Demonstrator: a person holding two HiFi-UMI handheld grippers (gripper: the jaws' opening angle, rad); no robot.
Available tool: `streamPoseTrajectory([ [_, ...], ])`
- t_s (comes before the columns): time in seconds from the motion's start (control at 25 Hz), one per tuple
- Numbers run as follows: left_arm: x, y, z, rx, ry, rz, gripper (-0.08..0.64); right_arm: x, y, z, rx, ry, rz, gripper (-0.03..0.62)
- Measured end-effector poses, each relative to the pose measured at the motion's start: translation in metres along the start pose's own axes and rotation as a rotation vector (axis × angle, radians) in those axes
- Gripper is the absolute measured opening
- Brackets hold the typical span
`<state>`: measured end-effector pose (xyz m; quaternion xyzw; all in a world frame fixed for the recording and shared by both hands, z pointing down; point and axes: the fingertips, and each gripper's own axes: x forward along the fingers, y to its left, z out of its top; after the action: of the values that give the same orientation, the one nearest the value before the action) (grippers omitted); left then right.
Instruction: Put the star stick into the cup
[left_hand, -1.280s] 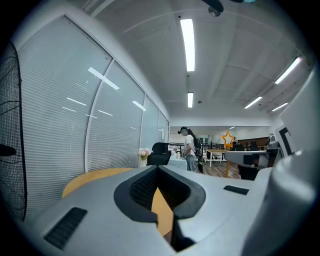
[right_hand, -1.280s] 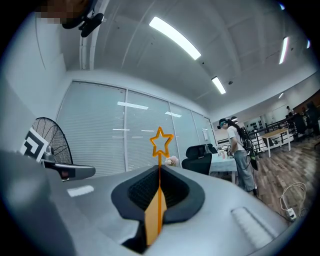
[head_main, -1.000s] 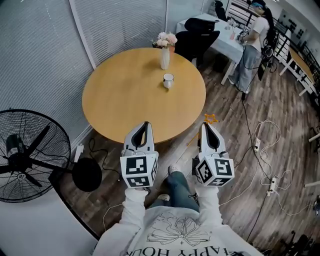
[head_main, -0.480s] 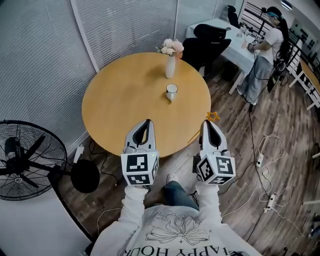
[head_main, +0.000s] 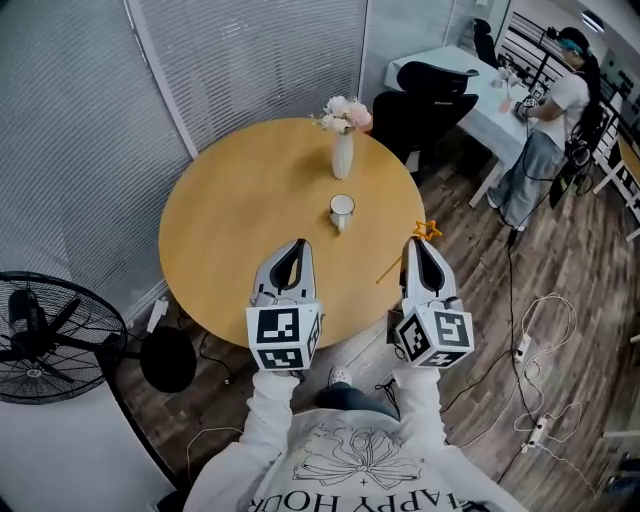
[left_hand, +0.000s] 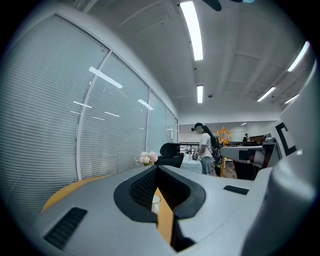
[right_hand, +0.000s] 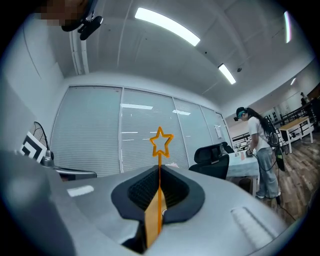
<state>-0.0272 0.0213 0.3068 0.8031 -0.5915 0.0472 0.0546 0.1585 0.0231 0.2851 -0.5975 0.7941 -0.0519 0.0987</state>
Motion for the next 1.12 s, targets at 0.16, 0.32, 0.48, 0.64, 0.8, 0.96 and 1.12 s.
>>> streamPoseTrajectory([
  [0.16, 0.025, 0.0, -0.002, -0.003, 0.01, 0.018, 0.006, 0.025, -0.016, -0.006, 0.018, 0.012, 0.018, 0.015],
  [0.32, 0.039, 0.005, -0.006, -0.011, 0.021, 0.043, 0.006, 0.043, -0.021, -0.015, 0.03, 0.03, 0.042, 0.015],
  [0.48, 0.054, 0.007, -0.013, -0.016, 0.038, 0.052, 0.006, 0.057, -0.028, -0.025, 0.04, 0.047, 0.055, 0.015],
  [0.64, 0.068, 0.011, -0.02, -0.021, 0.061, 0.054, 0.006, 0.071, -0.032, -0.034, 0.047, 0.065, 0.057, 0.015],
  [0.8, 0.087, 0.02, -0.024, -0.024, 0.075, 0.051, 0.006, 0.09, -0.037, -0.043, 0.048, 0.082, 0.054, 0.015],
  [0.96, 0.108, 0.032, -0.026, -0.023, 0.09, 0.04, 0.006, 0.112, -0.038, -0.049, 0.05, 0.09, 0.049, 0.015],
  [1.12, 0.132, 0.047, -0.028, -0.029, 0.106, 0.028, 0.006, 0.14, -0.041, -0.055, 0.049, 0.103, 0.039, 0.015],
])
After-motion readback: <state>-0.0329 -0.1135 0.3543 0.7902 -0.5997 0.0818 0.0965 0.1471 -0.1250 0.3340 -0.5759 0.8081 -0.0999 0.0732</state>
